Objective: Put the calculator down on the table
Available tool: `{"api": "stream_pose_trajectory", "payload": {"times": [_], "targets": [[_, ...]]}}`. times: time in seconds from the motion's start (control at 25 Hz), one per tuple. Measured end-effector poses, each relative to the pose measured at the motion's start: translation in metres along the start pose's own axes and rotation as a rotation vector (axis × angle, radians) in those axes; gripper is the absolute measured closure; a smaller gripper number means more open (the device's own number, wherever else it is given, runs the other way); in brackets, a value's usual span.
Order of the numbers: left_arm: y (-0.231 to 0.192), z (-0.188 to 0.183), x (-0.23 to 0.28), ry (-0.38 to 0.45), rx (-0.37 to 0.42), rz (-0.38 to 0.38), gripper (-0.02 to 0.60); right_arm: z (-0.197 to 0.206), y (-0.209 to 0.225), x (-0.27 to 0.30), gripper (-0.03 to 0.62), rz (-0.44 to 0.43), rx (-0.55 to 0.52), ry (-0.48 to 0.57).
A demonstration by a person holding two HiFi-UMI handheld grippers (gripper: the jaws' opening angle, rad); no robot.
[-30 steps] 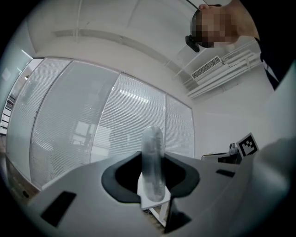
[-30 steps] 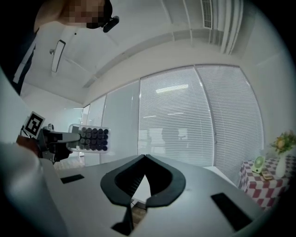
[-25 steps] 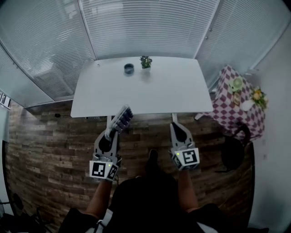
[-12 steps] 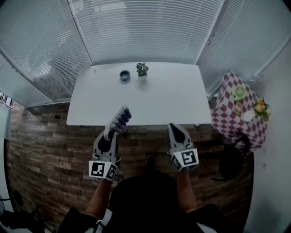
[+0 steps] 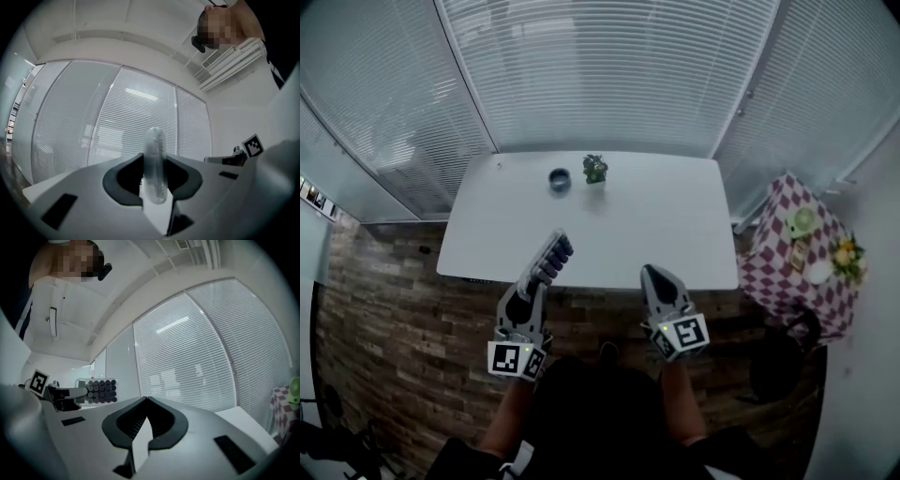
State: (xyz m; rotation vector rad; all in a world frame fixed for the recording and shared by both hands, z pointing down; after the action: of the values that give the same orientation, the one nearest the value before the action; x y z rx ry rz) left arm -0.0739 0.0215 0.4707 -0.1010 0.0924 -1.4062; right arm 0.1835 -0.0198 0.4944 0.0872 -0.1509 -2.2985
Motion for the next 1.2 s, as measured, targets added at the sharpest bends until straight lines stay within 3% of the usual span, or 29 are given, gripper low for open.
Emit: {"api": "stream_pose_trajectory", "payload": {"times": [0.24, 0.44, 0.56, 0.68, 1.2], "targets": [[-0.007, 0.002, 0.008, 0.005, -0.004, -0.050, 0.480, -0.002, 0.012, 0.014, 0.588, -0.032, -0.034, 0.005], [-0.016, 0.000, 0.020, 0.015, -0.022, -0.075, 0.480, 0.002, 0.022, 0.029, 0.588, -0.036, 0.076, 0.047], [-0.020, 0.008, 0.028, 0.008, -0.036, -0.074, 0.480, 0.004, 0.025, 0.037, 0.586, -0.026, 0.016, 0.005], [-0.025, 0.011, 0.040, 0.003, -0.054, -0.080, 0.480, 0.002, 0.032, 0.048, 0.586, -0.028, 0.007, 0.034], [-0.065, 0.002, 0.119, 0.037, -0.007, -0.070, 0.480, -0.005, 0.066, 0.111, 0.586, -0.003, -0.072, -0.011]]}}
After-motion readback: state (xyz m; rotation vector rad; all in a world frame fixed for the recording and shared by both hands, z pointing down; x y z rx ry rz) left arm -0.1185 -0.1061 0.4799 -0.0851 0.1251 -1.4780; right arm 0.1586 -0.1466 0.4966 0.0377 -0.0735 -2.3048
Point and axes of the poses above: the fingertips, and each gripper's own axes: x forward along the fingers, y to its right, z out of its underside, the point moved 3 cm from there along -x, backward along the fingers, and after that the axes turned 10 degrees about -z, right-handed, at the moved point
